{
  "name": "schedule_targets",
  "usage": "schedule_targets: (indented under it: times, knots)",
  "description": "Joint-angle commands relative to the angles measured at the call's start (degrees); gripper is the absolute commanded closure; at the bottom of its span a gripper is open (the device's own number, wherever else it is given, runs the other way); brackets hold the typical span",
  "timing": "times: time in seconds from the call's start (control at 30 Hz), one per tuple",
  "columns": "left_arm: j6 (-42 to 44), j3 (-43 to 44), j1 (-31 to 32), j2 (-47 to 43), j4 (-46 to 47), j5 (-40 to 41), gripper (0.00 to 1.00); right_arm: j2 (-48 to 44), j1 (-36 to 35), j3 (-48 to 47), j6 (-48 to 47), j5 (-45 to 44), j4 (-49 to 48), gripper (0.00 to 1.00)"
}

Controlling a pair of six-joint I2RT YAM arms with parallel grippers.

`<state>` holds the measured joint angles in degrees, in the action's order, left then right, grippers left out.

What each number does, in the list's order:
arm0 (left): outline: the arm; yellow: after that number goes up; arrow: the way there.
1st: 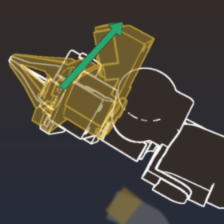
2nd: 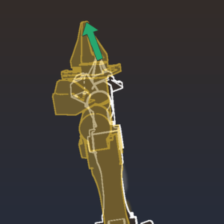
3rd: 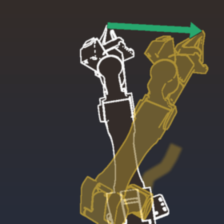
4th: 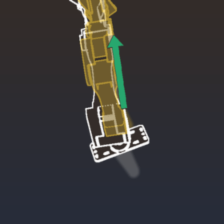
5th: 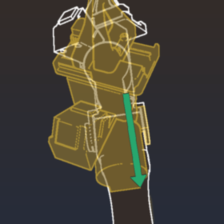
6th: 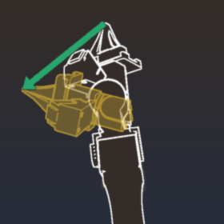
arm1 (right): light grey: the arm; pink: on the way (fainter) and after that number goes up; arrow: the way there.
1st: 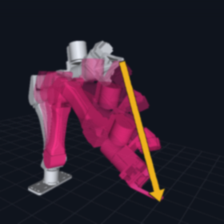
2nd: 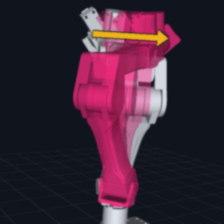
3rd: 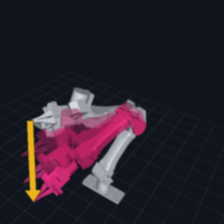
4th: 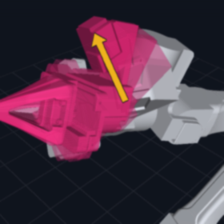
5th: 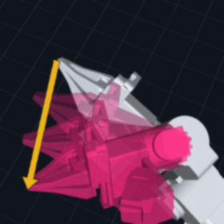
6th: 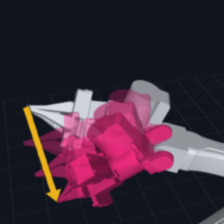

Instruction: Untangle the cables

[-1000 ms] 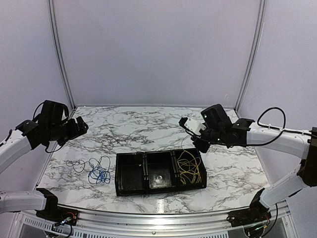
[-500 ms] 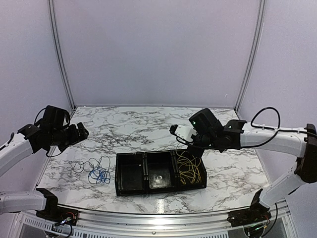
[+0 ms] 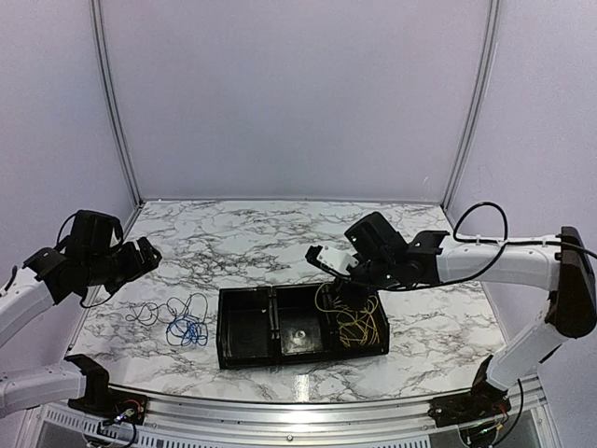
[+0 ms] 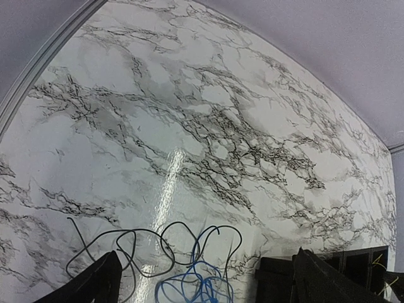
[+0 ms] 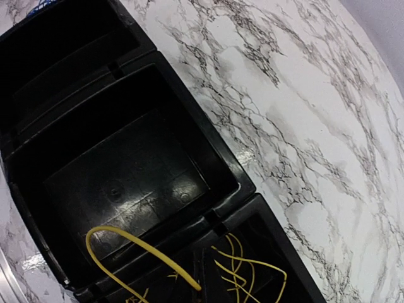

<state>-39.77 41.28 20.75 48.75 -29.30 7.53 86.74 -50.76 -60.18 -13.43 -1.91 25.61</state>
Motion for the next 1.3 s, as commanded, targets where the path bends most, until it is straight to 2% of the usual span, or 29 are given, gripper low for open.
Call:
schedule_targets:
  times: [0.0, 0.27, 0.57, 0.63, 0.73, 0.9, 1.03, 1.27]
  knots:
    - [-1.6, -0.8, 0.1, -0.9, -2.0, -0.5, 0.01, -1.7, 2.2, 3.0, 3.2, 10.5, -6.8, 1.00]
    - [-2.0, 0.2, 0.1, 1.4, -2.1, -2.7, 0.01, -1.4, 11.6, 8.0, 6.4, 14.2, -10.8, 1.00]
    - [-2.0, 2.1, 0.1, 4.9, -2.0, -3.4, 0.01, -1.0, 12.4, 10.9, 4.5, 12.1, -12.1, 1.00]
    - [-1.8, 2.3, 0.1, 5.3, -2.0, -3.4, 0.01, -1.2, 12.6, 10.3, 3.4, 10.5, -10.9, 0.95]
    - [-0.8, 3.0, 0.1, 5.2, -2.0, -2.9, 0.01, -2.7, 12.9, 7.9, 0.0, 9.3, -6.8, 0.81]
    - [0.8, 3.3, 0.1, 3.8, -2.0, 0.8, 0.01, -7.6, 13.3, 4.7, -6.5, 10.6, 1.2, 0.64]
    - [2.0, 3.9, 0.1, 4.3, -1.9, 1.8, 0.01, -9.9, 13.4, 3.2, -10.4, 13.0, 7.2, 0.59]
    - [6.8, 5.4, 0.1, 7.7, -2.2, -0.9, 0.01, -9.0, 13.3, -1.5, -15.3, 17.5, 12.1, 0.60]
